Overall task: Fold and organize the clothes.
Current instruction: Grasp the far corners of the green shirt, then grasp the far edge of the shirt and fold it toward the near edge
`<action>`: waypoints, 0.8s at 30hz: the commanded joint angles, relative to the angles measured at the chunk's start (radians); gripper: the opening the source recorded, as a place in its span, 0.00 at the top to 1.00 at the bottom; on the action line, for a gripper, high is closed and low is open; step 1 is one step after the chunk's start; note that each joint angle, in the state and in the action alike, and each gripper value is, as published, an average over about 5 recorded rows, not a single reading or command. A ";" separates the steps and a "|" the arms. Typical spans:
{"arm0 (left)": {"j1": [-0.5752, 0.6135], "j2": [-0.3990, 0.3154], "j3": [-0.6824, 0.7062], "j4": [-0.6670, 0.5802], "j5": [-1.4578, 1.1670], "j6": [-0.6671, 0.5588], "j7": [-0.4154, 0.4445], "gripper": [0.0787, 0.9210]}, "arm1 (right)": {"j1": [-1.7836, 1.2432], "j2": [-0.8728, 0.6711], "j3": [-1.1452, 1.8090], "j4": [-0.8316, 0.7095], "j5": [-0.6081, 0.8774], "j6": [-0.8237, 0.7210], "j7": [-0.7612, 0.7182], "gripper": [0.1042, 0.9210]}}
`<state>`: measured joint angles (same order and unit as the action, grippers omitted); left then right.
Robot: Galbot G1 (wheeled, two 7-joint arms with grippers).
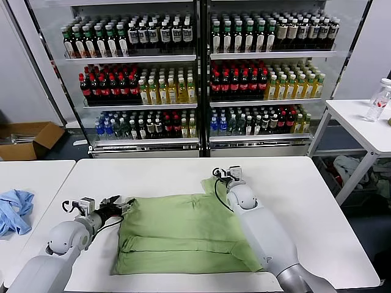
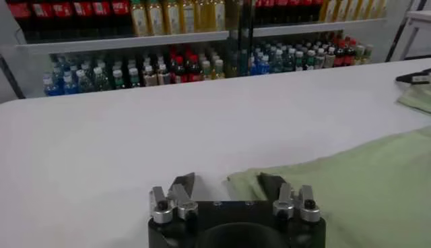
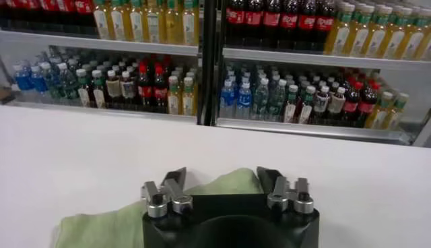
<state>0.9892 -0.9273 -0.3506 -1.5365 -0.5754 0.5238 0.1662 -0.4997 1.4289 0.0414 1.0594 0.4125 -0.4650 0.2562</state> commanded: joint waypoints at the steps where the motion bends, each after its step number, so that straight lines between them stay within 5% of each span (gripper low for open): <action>1: 0.024 0.000 0.002 -0.005 0.005 0.003 0.027 0.39 | 0.004 0.011 0.004 -0.028 0.010 -0.003 0.003 0.48; 13: 0.037 -0.006 0.003 -0.023 0.004 -0.066 0.018 0.80 | -0.030 -0.023 0.008 0.083 0.001 0.120 -0.050 0.91; 18: 0.061 0.016 -0.021 -0.079 -0.079 -0.132 0.003 0.96 | -0.097 -0.103 0.029 0.323 0.089 0.071 -0.012 1.00; 24: 0.232 0.057 -0.098 -0.266 -0.127 -0.165 -0.016 1.00 | -0.305 -0.229 0.102 0.691 0.195 -0.047 0.070 1.00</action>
<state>1.0721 -0.9043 -0.3839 -1.6244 -0.6310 0.4232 0.1677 -0.6750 1.2881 0.1073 1.4537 0.5201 -0.4639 0.2835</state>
